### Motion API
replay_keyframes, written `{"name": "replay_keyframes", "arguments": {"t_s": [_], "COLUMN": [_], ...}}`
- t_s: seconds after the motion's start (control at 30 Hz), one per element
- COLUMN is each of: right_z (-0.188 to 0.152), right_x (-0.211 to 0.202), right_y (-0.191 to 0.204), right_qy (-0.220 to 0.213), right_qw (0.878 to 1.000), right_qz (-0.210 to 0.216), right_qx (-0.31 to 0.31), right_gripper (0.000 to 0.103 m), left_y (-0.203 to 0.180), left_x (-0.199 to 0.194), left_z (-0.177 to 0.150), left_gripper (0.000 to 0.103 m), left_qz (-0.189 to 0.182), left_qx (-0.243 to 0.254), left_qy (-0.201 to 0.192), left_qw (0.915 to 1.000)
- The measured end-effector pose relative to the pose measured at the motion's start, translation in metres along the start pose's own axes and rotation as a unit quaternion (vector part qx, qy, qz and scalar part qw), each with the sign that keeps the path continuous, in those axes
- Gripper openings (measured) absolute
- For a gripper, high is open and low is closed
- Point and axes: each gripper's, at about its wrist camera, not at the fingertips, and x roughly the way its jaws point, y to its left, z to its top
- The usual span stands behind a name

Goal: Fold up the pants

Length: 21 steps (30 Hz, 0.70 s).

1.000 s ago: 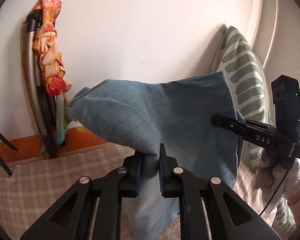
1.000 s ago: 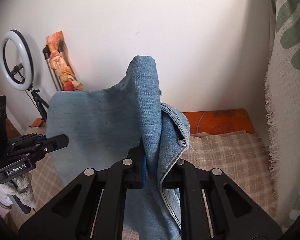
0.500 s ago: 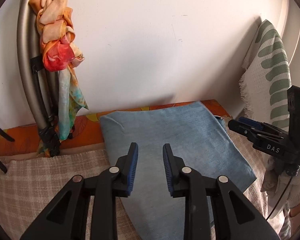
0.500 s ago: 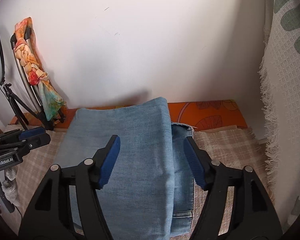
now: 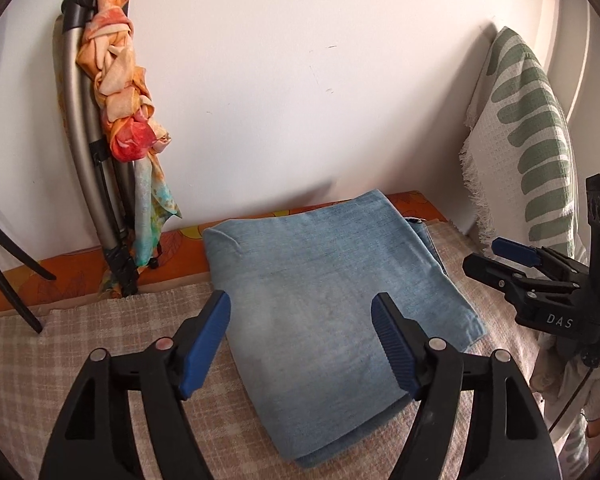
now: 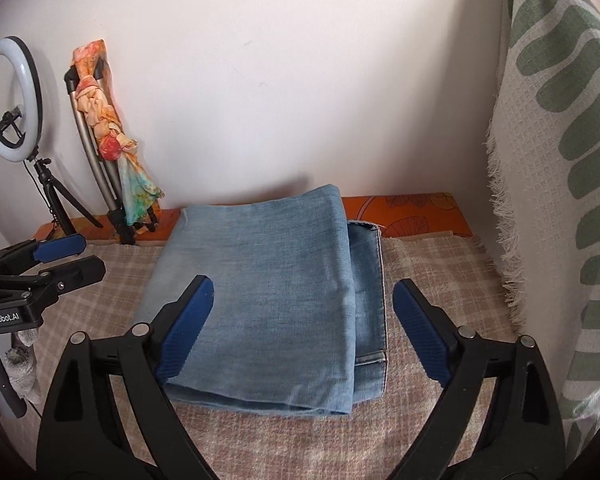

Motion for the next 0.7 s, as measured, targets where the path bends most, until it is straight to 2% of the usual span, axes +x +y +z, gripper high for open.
{"name": "replay_keyframes", "arguments": {"t_s": [0.13,0.4,0.7], "right_z": [-0.01,-0.031,-0.067], "right_x": [-0.036,-0.108,-0.182], "right_y": [0.011,0.028,0.059], "right_qy": [-0.014,-0.035,-0.056], "right_qw": [1.0,0.999,0.998], "right_qz": [0.005,0.006,0.005], "right_qx": [0.005,0.001,-0.026], "right_gripper": [0.102,0.102,0.102], "left_y": [-0.005,-0.016,-0.033], "left_x": [-0.025,-0.092,-0.177], "left_z": [-0.009,-0.035,-0.069], "left_gripper": [0.071,0.071,0.071], "left_qz": [0.006,0.015,0.006], "left_qx": [0.007,0.025,0.028], "left_qy": [-0.004,-0.02,-0.062], "left_qw": [0.9999,0.9994,0.9977]}}
